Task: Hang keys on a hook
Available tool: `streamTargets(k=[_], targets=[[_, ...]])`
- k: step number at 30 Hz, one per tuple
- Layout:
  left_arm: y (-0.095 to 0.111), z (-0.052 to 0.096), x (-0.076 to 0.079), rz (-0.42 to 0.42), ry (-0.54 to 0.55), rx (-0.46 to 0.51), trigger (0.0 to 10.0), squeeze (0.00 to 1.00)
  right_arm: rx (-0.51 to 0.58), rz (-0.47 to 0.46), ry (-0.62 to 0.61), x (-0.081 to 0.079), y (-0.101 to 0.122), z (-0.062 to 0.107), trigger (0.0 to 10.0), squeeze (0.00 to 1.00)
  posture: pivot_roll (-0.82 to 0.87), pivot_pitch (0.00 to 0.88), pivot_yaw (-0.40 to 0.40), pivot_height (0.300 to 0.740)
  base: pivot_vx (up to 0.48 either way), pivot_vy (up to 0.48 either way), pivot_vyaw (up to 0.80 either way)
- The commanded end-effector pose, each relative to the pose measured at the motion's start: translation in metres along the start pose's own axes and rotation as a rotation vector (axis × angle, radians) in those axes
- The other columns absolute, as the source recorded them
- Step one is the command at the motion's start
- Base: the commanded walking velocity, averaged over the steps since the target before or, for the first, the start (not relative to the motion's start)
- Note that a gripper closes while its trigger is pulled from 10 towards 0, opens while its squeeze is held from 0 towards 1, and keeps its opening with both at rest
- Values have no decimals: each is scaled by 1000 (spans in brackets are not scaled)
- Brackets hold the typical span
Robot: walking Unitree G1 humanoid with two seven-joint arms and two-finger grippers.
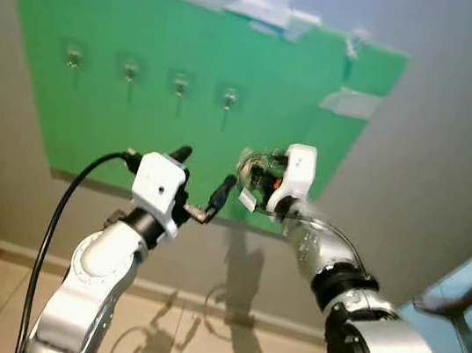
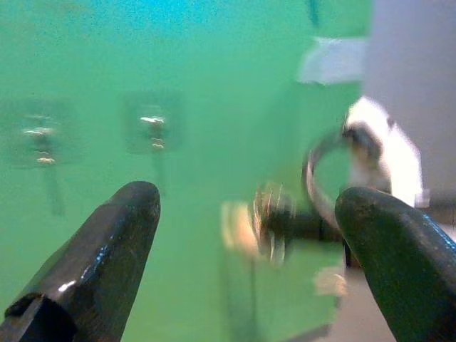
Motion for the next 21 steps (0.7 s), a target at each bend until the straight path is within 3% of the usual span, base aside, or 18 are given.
streamTargets(k=[1,6,12,15,21], targets=[[4,-2,3,2,-15,8,10000,0,64,16,83,-21,27,-5,0,0,85,3,-80,740,0,0,0],[3,-2,3,1,-16,4,10000,0,39,29,135,-34,21,-5,0,0,89,6,-81,740,0,0,0],[-12,0,-13,-21,67,-70,10000,0,76,84,152,-39,35,-4,0,0,89,10,-89,740,0,0,0],[-21,3,-19,21,109,-98,10000,0,113,115,156,-38,44,1,0,0,87,12,-90,740,0,0,0],[-31,5,-22,90,147,-138,10000,0,149,85,142,-35,51,5,0,0,82,13,-87,740,0,0,0]])
Point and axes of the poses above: a point about 5 cm out from each wrist's last joint towards the gripper, its own z axis pointing back from the gripper into the wrist, its own y axis along the axis of the wrist's last joint, x = y × z, the point moved 6 cm from there along -z, pointing out of the wrist towards the gripper, and after that the axes turned 10 degrees about -z, right-handed, at the moved point
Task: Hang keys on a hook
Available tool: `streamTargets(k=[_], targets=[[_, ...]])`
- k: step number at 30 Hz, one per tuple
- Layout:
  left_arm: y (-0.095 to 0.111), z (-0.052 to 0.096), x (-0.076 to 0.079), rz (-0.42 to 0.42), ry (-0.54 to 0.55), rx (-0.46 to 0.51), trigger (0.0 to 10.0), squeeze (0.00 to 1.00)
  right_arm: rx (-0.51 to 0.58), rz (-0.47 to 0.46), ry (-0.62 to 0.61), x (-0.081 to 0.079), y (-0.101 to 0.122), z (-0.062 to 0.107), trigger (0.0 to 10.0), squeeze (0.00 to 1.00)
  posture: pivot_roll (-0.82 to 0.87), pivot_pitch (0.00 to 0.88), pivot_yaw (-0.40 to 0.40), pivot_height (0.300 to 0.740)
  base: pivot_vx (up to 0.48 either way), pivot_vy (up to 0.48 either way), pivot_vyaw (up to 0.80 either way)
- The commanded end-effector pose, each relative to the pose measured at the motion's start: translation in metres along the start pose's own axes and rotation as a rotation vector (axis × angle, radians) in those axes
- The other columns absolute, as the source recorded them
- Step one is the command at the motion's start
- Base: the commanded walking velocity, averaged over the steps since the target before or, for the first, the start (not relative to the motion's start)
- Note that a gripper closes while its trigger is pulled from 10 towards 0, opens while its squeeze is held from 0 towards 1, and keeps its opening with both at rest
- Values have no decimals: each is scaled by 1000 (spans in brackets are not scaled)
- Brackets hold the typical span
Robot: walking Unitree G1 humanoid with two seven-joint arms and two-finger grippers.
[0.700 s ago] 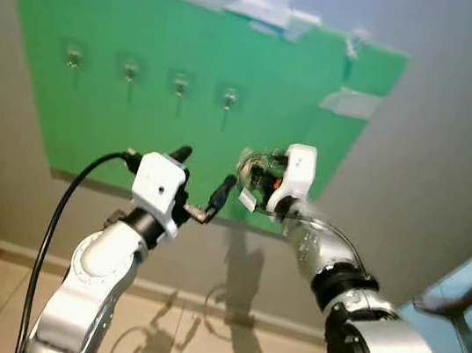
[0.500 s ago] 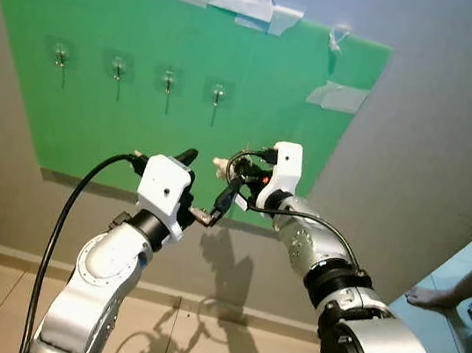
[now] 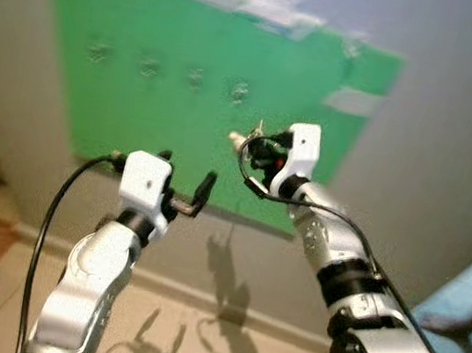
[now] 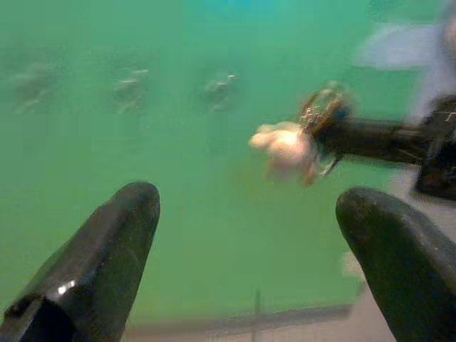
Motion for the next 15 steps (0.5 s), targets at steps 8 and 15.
streamTargets(k=[8,15], targets=[[4,-8,2,-27,-15,-11,10000,0,27,37,-5,-2,6,6,0,0,83,7,-89,740,0,456,0],[2,-9,5,-42,-34,-25,10000,0,33,38,-13,-3,8,7,0,0,83,2,-94,740,0,479,-90]])
Point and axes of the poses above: a point about 5 cm out from each wrist's last joint towards the gripper, its own z axis pointing back from the gripper into the wrist, its own y axis along the axis of the wrist's last joint, x = y × z, the point moved 6 cm from there along -z, pointing out of the wrist towards the gripper, and after that the axes turned 10 degrees about -z, right-handed, at the moved point
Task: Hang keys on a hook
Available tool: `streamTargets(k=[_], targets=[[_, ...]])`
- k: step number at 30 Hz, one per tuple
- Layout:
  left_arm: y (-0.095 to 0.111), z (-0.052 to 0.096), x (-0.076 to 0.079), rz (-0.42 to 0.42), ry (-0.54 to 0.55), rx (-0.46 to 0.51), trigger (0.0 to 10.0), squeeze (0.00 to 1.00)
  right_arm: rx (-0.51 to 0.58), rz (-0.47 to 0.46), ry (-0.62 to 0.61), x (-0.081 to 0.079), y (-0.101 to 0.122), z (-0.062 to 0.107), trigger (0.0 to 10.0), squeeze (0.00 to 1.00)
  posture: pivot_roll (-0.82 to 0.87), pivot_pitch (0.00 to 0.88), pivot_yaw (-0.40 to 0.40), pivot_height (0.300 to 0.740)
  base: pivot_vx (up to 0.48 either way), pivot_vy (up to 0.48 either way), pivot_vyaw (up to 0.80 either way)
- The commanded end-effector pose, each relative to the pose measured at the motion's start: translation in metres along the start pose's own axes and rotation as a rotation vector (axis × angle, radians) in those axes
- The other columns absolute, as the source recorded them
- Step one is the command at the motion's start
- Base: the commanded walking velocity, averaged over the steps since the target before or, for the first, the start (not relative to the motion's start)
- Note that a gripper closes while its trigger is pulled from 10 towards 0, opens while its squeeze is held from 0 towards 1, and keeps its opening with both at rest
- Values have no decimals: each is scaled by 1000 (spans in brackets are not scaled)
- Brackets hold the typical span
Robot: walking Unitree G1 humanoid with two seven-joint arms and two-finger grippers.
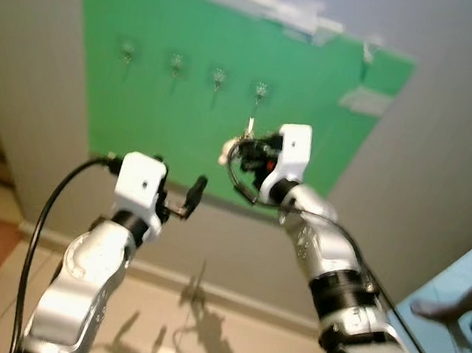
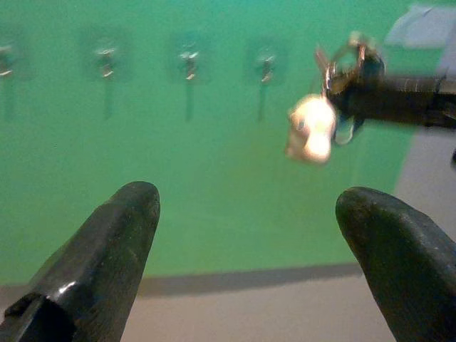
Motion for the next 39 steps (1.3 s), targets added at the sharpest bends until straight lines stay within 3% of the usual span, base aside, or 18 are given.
streamTargets(k=[1,4,6,8,9,10,11,14,15,18,20,21,22,26,27,29,34,39], targets=[[2,-3,8,0,-24,-1,10000,0,3,15,-22,7,4,3,0,0,83,2,-94,740,0,461,-663],[1,-3,9,-4,-25,-2,10000,0,0,23,-25,8,4,3,0,0,83,0,-94,740,86,443,-663],[2,-3,9,-13,-22,-1,10000,0,-4,79,-26,10,6,4,0,0,84,0,-95,740,0,0,-663],[2,-3,8,-12,-21,2,10000,0,-2,282,31,0,9,4,0,0,83,0,-94,740,0,0,-503],[2,-3,8,-12,-21,2,10000,0,-2,282,31,0,9,4,0,0,83,0,-94,740,0,0,-481],[2,-3,8,-12,-20,5,10000,0,2,424,113,-14,10,5,0,0,80,0,-92,740,0,0,0],[2,-3,8,-11,-22,6,10000,0,7,479,156,-21,12,6,0,0,80,0,-93,740,0,0,0],[2,-3,9,-10,-23,4,10000,0,22,524,183,-27,17,6,0,0,81,0,-94,740,0,0,0],[1,-4,9,-11,-20,-3,10000,0,31,492,149,-22,22,4,0,0,82,0,-96,740,0,0,0],[-2,-4,5,-14,-2,-15,10000,0,17,518,135,-19,18,4,0,0,83,0,-95,740,0,0,0],[-3,-4,2,-23,6,-20,10000,0,17,678,156,-19,15,8,0,0,81,5,-93,740,0,0,0],[-3,-4,2,-23,6,-20,10000,0,17,678,156,-19,15,8,0,0,81,5,-93,740,0,0,0],[-3,-5,0,-27,9,-21,10000,0,26,857,187,-20,15,12,0,0,75,10,-92,740,0,0,0],[-1,-11,-2,-17,2,-17,10000,0,47,1120,248,-22,23,18,0,0,61,17,-94,740,0,0,0],[-1,-11,-2,-17,2,-17,10000,0,47,1120,248,-22,23,18,0,0,61,17,-94,740,0,0,0],[6,-19,0,-10,-11,2,10000,0,73,1297,284,-23,36,19,0,0,47,18,-98,740,0,0,0],[17,-30,13,12,-59,39,10000,0,116,1500,359,-33,41,21,0,0,34,16,-103,740,0,0,0],[24,-37,26,26,-114,58,10000,0,153,1612,420,-46,35,18,0,0,32,13,-102,740,0,0,0]])
Point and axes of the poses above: a point about 5 cm out from each wrist's last joint towards the gripper, its own z axis pointing back from the gripper into the wrist, its own y axis along the axis of the wrist's last joint, x = y × z, the point moved 6 cm from there along -z, pointing out of the wrist towards the gripper, and after that the axes turned 10 degrees about -z, right-handed, at the moved point
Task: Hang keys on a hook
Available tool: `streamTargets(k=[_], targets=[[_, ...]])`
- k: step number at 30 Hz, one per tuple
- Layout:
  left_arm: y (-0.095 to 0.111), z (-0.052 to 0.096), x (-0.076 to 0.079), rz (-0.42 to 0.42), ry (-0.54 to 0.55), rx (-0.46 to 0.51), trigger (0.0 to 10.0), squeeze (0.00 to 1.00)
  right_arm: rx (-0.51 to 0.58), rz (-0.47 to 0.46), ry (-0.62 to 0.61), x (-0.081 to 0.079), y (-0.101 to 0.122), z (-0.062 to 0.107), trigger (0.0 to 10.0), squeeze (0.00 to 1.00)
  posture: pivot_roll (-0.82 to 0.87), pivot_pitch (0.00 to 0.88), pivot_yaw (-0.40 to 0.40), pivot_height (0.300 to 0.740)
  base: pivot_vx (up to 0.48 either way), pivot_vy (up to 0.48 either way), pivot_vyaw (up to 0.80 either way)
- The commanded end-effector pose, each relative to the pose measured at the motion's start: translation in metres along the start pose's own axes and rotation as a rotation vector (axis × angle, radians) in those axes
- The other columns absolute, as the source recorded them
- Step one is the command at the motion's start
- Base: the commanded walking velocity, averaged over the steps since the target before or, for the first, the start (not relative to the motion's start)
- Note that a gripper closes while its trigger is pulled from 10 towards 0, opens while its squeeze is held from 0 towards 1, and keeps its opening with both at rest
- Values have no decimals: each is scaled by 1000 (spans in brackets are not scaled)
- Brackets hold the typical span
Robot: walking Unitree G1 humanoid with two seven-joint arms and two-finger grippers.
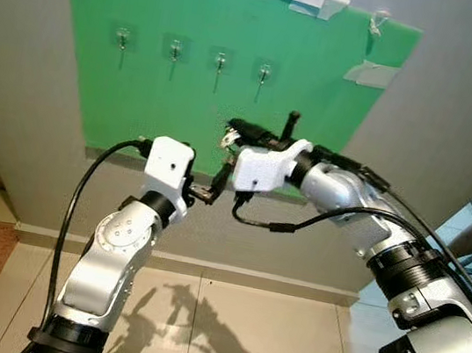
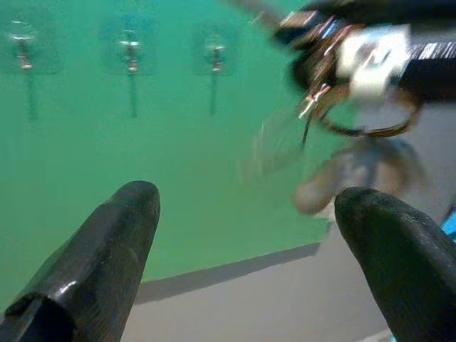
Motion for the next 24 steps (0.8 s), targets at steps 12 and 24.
streamTargets(k=[12,24], targets=[[8,-9,22,12,-99,28,10000,0,50,136,-6,3,8,-9,0,0,34,11,-104,740,0,0,0],[-1,-7,20,6,-85,-6,10000,0,58,160,-36,11,8,-12,0,0,32,17,-106,740,0,0,0]])
Point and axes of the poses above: a point about 5 cm out from each wrist's last joint towards the gripper, its own z axis pointing back from the gripper into the wrist, its own y axis along the axis of the wrist's last joint, x = y × z, the point moved 6 cm from there along -z, pointing out of the wrist towards the gripper, and after that the axes turned 10 degrees about -z, right-handed, at the moved point
